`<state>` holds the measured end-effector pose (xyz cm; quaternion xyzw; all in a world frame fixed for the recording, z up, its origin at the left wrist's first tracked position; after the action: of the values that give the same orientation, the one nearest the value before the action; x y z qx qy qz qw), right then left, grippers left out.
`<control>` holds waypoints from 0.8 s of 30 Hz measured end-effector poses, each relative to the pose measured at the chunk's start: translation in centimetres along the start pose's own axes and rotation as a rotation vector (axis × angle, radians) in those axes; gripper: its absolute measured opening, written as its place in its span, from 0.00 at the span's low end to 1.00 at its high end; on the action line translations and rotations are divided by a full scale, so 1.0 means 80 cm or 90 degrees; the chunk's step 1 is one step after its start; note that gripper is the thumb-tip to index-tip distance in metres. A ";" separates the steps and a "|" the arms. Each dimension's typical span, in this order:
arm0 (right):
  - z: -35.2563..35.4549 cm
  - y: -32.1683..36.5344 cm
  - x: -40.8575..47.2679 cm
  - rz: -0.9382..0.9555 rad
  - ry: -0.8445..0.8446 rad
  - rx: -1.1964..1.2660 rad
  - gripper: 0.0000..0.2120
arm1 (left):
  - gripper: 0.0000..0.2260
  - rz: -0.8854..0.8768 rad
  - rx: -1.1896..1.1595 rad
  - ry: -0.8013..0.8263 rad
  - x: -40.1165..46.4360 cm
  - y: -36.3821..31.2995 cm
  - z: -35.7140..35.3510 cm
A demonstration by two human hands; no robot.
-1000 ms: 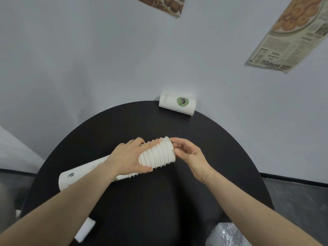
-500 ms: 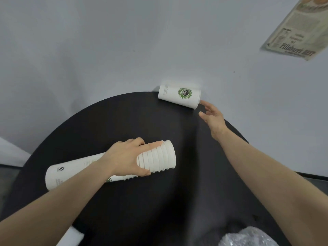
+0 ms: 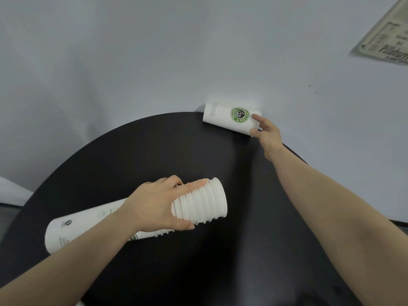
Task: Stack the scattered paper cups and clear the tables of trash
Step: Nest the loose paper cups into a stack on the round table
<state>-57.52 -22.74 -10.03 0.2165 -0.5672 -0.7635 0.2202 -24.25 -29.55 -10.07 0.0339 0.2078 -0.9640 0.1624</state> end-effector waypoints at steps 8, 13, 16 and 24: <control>-0.020 0.002 -0.008 0.011 -0.070 0.045 0.22 | 0.41 0.008 -0.002 -0.003 -0.001 -0.002 0.001; -0.012 0.007 -0.032 -0.016 -0.091 0.100 0.22 | 0.41 0.032 0.014 -0.017 0.000 -0.008 0.003; 0.002 0.015 -0.058 -0.033 -0.085 0.126 0.22 | 0.42 0.049 0.035 -0.016 0.001 -0.011 0.004; 0.078 0.035 -0.149 -0.090 -0.085 0.201 0.21 | 0.42 0.067 0.067 0.044 0.000 -0.013 0.009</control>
<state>-51.24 -11.74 -4.75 0.2367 -0.6764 -0.6914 0.0914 -24.61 -28.94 -9.03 0.0866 0.1606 -0.9619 0.2034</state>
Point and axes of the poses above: each hand's wrist, its own x-axis towards the middle knuckle, its own z-axis out of the back of the hand, y = z × x, the point moved 3 cm from there along x, towards the middle knuckle, and after that the axes turned 4 degrees about z, right-handed, at the moved point
